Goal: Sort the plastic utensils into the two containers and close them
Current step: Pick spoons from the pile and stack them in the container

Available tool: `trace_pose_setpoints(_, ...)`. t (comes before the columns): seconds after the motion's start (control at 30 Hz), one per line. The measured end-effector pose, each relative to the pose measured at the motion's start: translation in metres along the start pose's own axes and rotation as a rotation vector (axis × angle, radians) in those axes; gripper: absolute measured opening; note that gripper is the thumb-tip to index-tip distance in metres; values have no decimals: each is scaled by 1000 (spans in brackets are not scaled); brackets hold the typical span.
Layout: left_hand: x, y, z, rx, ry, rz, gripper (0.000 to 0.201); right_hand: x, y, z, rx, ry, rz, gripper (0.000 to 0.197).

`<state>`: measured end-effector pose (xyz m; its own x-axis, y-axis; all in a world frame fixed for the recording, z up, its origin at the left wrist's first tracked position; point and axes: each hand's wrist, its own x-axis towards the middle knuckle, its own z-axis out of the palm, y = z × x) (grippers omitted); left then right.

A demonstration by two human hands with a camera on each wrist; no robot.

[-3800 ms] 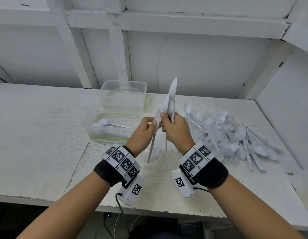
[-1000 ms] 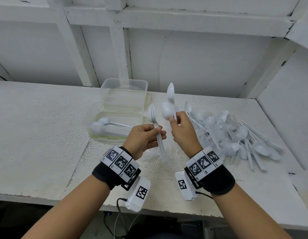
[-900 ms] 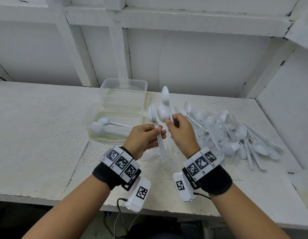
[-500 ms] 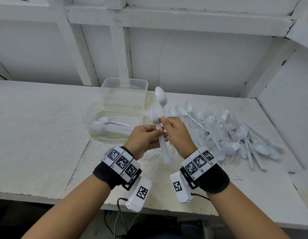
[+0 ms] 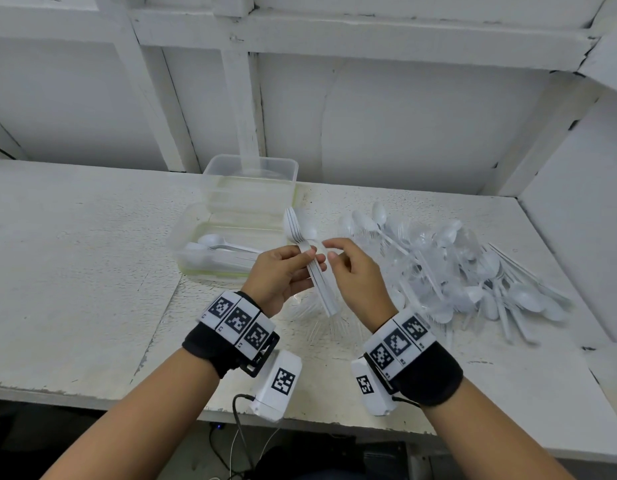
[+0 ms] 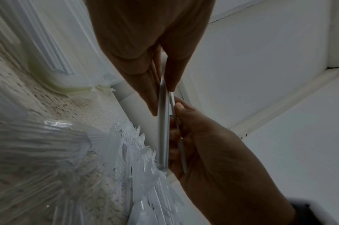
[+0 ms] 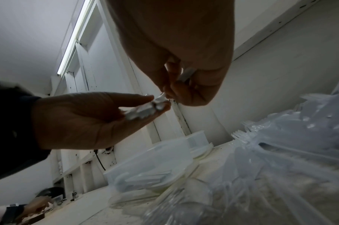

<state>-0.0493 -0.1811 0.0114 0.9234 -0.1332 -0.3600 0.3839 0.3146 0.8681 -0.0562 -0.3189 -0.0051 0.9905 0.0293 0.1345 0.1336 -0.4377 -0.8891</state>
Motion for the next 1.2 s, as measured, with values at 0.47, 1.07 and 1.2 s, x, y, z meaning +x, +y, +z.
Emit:
trace_pose_setpoints(0.47, 6, 3, -5, 40, 10, 24, 15, 3, 4, 15, -136, -44, -122, 32)
trace_pose_setpoints(1.07, 20, 52, -42, 742, 1, 175, 28, 36, -22, 8, -265, -170, -143, 37)
trace_pose_setpoints(1.2, 35, 87, -82, 1299, 39, 291, 25, 47, -25, 3, -284, -161, -129, 37)
